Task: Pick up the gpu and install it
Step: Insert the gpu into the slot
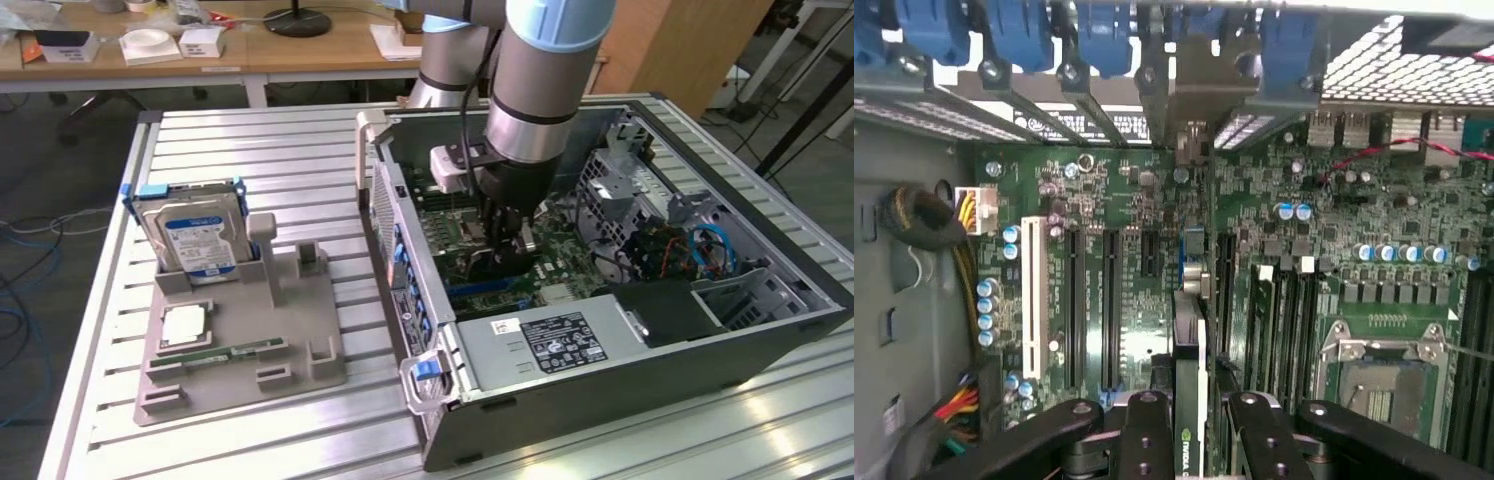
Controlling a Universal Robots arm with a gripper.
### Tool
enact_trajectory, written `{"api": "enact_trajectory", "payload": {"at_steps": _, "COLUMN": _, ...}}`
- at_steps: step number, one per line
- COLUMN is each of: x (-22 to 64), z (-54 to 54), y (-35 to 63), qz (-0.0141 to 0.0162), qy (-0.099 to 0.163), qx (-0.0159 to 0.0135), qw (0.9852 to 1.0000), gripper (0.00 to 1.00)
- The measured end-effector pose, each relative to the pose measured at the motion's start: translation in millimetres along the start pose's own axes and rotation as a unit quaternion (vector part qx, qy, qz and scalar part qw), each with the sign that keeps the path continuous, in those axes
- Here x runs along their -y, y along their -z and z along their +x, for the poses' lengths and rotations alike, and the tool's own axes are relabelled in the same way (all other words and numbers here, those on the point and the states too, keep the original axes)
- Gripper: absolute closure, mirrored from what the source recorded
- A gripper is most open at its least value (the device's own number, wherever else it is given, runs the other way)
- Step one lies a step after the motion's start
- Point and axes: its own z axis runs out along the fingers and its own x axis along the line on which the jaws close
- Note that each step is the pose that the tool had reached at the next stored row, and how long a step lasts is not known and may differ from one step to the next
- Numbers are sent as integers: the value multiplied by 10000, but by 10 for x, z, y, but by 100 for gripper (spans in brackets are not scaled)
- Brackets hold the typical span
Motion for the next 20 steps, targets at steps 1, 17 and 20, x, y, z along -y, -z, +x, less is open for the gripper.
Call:
{"api": "enact_trajectory", "payload": {"at_steps": 1, "x": 0, "z": 0, "y": -4, "qz": -1, "qy": 1, "qx": 0, "qw": 10000, "gripper": 74}}
{"api": "enact_trajectory", "payload": {"at_steps": 17, "x": 0, "z": 15, "y": -8, "qz": 0, "qy": -99, "qx": -55, "qw": 9999, "gripper": 74}}
{"api": "enact_trajectory", "payload": {"at_steps": 20, "x": 0, "z": 15, "y": -8, "qz": 0, "qy": -99, "qx": -55, "qw": 9999, "gripper": 74}}
